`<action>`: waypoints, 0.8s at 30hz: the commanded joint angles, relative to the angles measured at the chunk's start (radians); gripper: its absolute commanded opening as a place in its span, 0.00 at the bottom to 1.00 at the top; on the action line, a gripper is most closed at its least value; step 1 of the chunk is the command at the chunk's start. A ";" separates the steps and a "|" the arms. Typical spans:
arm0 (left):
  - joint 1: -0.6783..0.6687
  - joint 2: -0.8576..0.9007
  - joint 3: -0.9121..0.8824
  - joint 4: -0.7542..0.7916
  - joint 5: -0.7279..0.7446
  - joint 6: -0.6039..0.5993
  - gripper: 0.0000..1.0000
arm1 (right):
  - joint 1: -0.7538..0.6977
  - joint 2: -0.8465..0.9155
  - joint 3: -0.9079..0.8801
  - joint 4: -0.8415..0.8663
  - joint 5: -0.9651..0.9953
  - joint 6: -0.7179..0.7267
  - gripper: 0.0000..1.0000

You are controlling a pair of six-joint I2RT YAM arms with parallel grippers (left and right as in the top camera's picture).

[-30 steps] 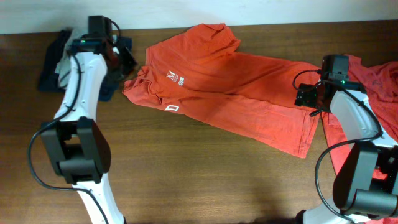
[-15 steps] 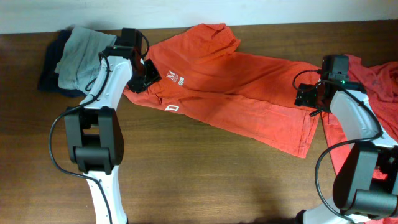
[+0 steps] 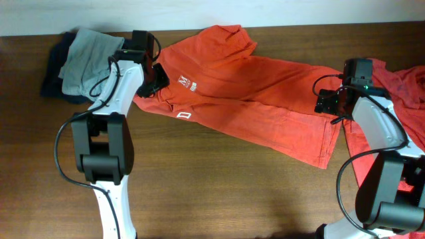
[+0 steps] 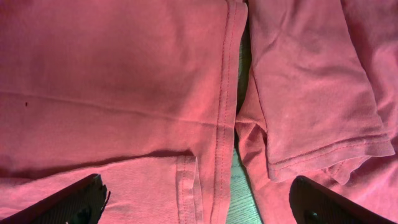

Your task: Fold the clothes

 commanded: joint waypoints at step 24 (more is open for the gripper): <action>-0.019 0.016 -0.003 0.273 0.092 0.014 0.18 | 0.000 -0.025 0.019 0.000 -0.005 0.011 0.99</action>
